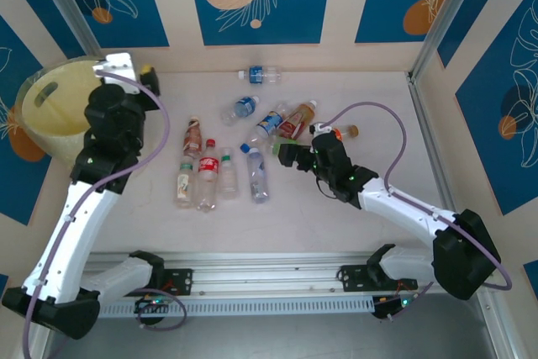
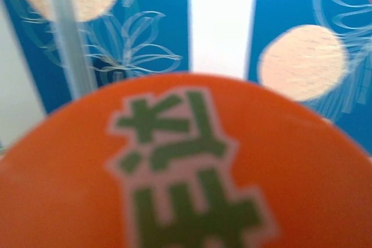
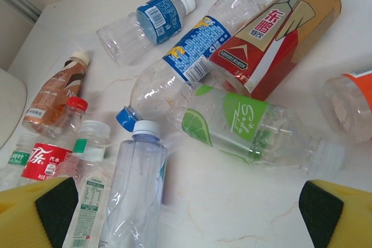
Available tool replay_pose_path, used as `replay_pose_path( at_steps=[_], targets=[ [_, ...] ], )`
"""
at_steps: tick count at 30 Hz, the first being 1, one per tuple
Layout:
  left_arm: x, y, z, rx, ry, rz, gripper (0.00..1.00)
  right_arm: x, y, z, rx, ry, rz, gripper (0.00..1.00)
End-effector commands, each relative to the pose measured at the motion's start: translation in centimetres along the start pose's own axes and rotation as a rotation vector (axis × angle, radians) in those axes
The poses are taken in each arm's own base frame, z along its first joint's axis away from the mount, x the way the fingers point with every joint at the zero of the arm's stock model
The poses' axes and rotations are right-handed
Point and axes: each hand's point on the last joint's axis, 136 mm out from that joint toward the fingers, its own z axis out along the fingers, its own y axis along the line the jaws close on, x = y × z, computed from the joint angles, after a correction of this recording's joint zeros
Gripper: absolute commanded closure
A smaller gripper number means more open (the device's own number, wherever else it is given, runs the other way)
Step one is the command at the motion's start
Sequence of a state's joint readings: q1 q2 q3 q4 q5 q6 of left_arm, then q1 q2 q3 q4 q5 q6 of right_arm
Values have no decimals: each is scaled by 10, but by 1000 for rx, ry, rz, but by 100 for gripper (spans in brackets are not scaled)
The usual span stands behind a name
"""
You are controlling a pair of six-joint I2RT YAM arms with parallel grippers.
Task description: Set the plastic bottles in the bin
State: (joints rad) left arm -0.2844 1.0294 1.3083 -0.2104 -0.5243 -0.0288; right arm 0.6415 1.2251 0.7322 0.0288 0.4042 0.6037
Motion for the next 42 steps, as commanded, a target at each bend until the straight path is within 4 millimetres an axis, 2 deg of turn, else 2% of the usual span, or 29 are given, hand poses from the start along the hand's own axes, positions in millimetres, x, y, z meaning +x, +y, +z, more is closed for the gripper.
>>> replay_pose_path(
  at_steps=[1, 4, 7, 10, 16, 19, 23, 27, 32, 38, 42],
  targets=[
    [-27, 42, -2, -144, -69, 4, 48, -14, 9, 2, -16, -19, 15, 0],
    [-28, 61, 1, -196, -71, 4, 47, -15, 12, 5, -23, -6, 10, 0],
    [-19, 85, 8, -316, -32, 28, 47, -13, 14, 9, -29, 5, 19, 0],
    [3, 120, 19, -461, 47, 24, 47, -11, 16, 11, -37, 17, 21, 0],
    [60, 162, 51, -496, 247, -121, 45, -15, 20, 12, -44, 22, 5, 0],
    [89, 175, 58, -516, 367, -160, 44, -15, 21, 14, -43, 25, 3, 0],
    [113, 186, 63, -556, 451, -160, 43, -15, 23, 18, -49, 38, 7, 1],
    [133, 199, 64, -606, 531, -176, 31, -12, 26, 23, -53, 57, 8, 1],
    [135, 207, 65, -654, 554, -158, 19, -11, 27, 23, -52, 66, 4, 1],
    [125, 216, 57, -720, 543, -130, 12, -10, 24, 21, -41, 63, 5, 1],
    [122, 210, 58, -683, 533, -151, 10, -11, 22, 20, -36, 60, 7, 1]
  ],
)
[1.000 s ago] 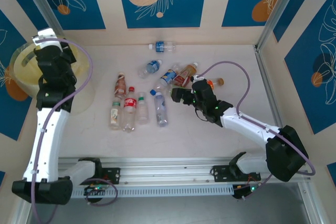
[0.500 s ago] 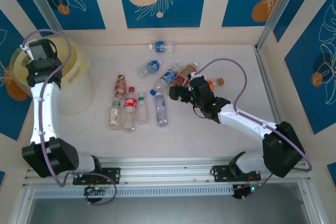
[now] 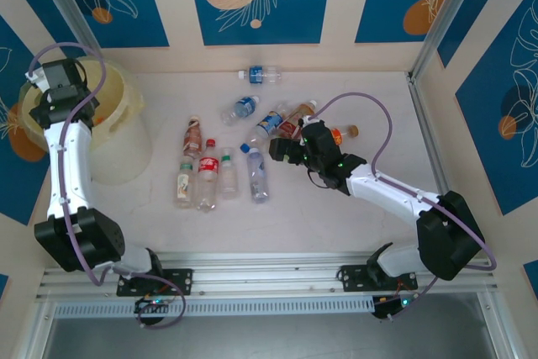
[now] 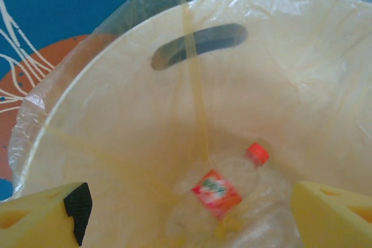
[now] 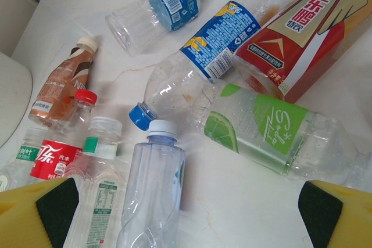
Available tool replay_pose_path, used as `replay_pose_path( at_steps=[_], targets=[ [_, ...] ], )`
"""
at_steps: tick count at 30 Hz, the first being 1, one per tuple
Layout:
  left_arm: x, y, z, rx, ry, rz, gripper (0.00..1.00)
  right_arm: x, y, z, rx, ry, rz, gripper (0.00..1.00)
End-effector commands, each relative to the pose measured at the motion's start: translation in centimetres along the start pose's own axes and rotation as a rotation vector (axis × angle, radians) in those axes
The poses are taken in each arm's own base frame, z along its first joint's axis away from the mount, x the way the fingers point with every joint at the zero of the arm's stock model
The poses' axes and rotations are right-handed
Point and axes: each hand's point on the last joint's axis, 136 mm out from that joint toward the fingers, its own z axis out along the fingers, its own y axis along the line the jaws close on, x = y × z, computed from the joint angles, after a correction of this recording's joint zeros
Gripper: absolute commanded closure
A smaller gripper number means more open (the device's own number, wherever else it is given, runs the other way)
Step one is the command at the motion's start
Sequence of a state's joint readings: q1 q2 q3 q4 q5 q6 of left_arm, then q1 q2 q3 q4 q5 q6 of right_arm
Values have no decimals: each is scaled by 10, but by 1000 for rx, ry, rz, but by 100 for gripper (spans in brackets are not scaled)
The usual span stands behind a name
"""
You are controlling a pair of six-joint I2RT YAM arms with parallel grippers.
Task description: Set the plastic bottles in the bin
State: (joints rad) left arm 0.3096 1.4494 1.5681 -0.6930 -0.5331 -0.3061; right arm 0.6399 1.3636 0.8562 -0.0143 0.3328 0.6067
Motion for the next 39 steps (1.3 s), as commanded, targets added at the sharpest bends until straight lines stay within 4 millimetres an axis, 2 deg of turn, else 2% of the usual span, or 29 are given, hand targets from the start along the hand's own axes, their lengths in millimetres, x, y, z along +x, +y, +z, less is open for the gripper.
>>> replay_pose_path(
  at_steps=[1, 8, 17, 19, 20, 24, 30, 35, 39],
  targets=[
    [-10, 7, -12, 3, -22, -28, 10, -11, 4, -5, -7, -26, 9, 1],
    [-23, -18, -32, 145, -67, -34, 9, -12, -5, -7, 31, -44, 45, 0],
    [-21, -73, -87, 426, -155, -39, 6, -10, -30, -10, 97, -64, 131, 0],
    [-18, -89, -101, 497, -166, -27, 4, -12, -41, -13, 139, -74, 161, 1],
    [-17, -96, -108, 518, -179, -9, 1, -12, -52, -15, 190, -83, 187, 1],
    [-14, -125, -135, 549, -236, 112, 0, -13, -92, -28, 337, -48, 286, 1],
    [14, -181, -174, 798, -176, 206, 0, -13, -138, -46, 444, -24, 399, 0],
    [52, -226, -217, 1110, -87, 244, 0, -19, -157, -57, 429, -15, 455, 0],
    [79, -246, -247, 1330, -1, 171, 0, -28, -173, -62, 425, -46, 517, 0]
  ],
)
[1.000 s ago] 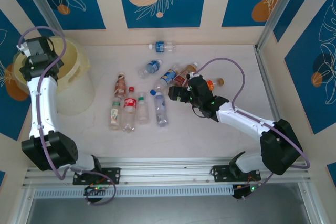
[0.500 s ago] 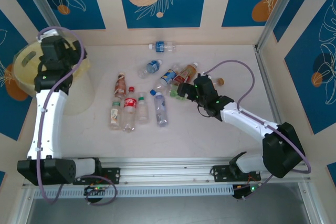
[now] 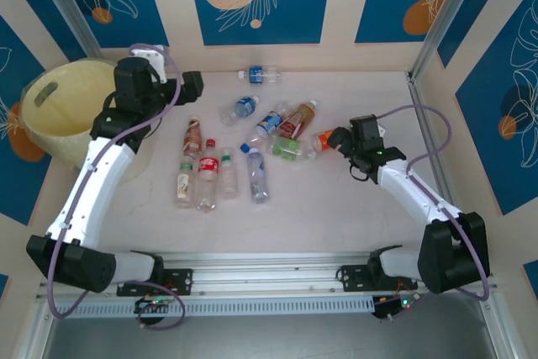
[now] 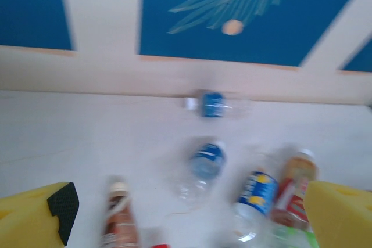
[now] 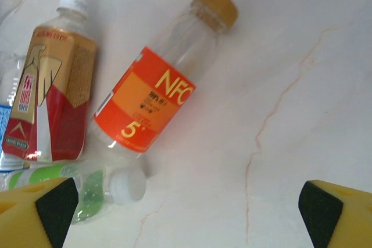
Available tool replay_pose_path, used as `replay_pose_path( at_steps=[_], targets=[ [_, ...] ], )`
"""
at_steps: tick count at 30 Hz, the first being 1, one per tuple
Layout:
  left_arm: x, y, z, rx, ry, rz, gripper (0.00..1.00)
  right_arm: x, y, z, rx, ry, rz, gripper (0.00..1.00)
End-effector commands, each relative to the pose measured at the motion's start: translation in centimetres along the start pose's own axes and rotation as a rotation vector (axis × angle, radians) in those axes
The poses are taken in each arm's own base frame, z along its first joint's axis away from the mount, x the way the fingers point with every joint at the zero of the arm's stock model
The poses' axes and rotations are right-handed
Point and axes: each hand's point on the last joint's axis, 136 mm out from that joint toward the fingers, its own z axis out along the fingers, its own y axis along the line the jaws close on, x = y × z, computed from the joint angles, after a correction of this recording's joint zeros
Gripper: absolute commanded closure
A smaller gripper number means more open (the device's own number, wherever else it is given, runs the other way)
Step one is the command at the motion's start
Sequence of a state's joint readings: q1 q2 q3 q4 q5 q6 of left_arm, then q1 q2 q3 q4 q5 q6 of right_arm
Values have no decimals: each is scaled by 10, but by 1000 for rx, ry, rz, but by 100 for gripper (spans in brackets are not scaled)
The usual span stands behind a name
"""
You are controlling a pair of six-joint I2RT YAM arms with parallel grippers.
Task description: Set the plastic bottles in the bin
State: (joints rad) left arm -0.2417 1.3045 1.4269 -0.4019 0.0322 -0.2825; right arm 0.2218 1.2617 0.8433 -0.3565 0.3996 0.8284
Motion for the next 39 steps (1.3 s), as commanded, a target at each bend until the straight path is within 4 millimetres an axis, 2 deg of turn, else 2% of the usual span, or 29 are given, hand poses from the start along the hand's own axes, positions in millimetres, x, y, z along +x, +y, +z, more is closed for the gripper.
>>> replay_pose_path(
  at_steps=[1, 5, 8, 11, 14, 19, 22, 25, 26, 29, 30, 33, 35, 39],
  targets=[
    [11, -47, 0, 260, -2, -102, 0, -16, 4, -7, -57, -2, 65, 0],
    [37, -69, 3, 360, 65, -162, 0, -33, 3, 2, -96, 16, 139, 0],
    [56, -86, 3, 414, 118, -125, 0, -41, 4, 13, -104, 25, 180, 0],
    [73, -84, 5, 382, 155, -104, 0, -43, 7, 30, -95, 70, 209, 0],
    [89, -70, 9, 316, 176, -90, 0, -44, 13, 51, -71, 124, 235, 0],
    [94, -62, 2, 295, 122, -43, 0, -47, 10, 82, 9, 156, 341, 0],
    [94, -56, -1, 271, 99, -29, 0, -50, 4, 95, 52, 136, 414, 0],
    [96, -48, 1, 230, 90, -50, 0, -49, 5, 106, 60, 156, 450, 2],
    [98, -42, 4, 190, 98, -79, 0, -47, 8, 111, 58, 170, 453, 2],
    [110, -50, 7, 239, 180, -31, 0, -46, 9, 122, 74, 201, 441, 2],
    [113, -46, 9, 212, 200, -50, 0, -45, 9, 125, 84, 209, 439, 2],
    [113, -43, 9, 194, 181, -59, 0, -41, 9, 136, 90, 227, 436, 3],
    [109, -41, 6, 188, 148, -54, 0, -37, 7, 145, 109, 251, 427, 10],
    [105, -42, 1, 201, 118, -33, 0, -32, 6, 159, 123, 287, 383, 14]
  ],
)
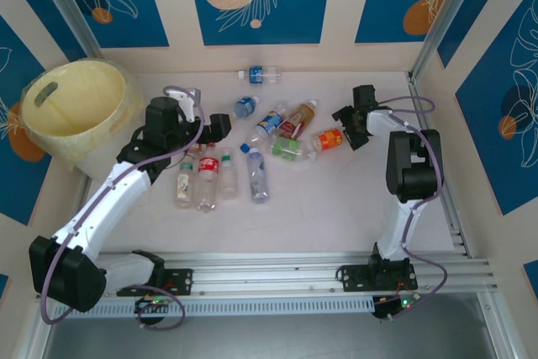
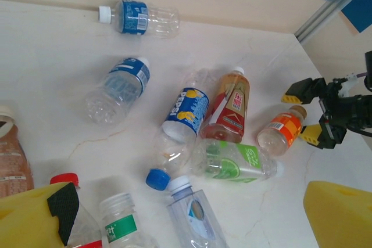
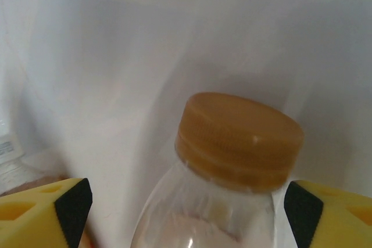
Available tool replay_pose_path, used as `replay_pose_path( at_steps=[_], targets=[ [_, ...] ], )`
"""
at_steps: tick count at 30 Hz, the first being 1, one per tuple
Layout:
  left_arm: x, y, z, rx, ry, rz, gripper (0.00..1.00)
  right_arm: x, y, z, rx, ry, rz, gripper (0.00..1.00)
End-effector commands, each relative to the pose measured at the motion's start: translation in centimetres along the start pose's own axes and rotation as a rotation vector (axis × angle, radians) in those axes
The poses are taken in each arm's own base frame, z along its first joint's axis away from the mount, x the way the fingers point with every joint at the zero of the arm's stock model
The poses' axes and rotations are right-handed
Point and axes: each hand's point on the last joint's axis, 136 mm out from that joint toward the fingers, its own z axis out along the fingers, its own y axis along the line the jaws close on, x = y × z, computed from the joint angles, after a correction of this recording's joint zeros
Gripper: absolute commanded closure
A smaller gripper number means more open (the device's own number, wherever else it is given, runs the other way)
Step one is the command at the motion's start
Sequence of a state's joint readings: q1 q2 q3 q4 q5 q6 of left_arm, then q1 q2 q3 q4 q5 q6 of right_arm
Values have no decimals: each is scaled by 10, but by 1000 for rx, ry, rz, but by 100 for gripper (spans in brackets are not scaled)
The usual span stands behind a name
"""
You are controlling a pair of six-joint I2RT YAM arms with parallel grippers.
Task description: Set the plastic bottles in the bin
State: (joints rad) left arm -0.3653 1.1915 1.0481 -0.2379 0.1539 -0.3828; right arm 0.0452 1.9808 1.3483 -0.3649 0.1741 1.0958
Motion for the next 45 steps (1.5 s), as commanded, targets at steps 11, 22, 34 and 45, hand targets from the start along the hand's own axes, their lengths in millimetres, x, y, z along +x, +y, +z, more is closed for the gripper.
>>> replay_pose_path(
  at_steps=[11, 22, 34, 45],
  targets=[
    [12, 5, 12, -12, 50, -41, 0, 14, -10, 6, -57, 60, -43, 38],
    [21, -16, 20, 107, 131, -68, 0, 16, -20, -39, -166, -35, -139, 69],
    [50, -27, 38, 209, 196, -118, 0, 53, -11, -84, -410, -65, -306, 73],
    [99, -65, 70, 284, 329, -80, 0, 118, 22, -132, -610, -122, -469, 72]
  ],
)
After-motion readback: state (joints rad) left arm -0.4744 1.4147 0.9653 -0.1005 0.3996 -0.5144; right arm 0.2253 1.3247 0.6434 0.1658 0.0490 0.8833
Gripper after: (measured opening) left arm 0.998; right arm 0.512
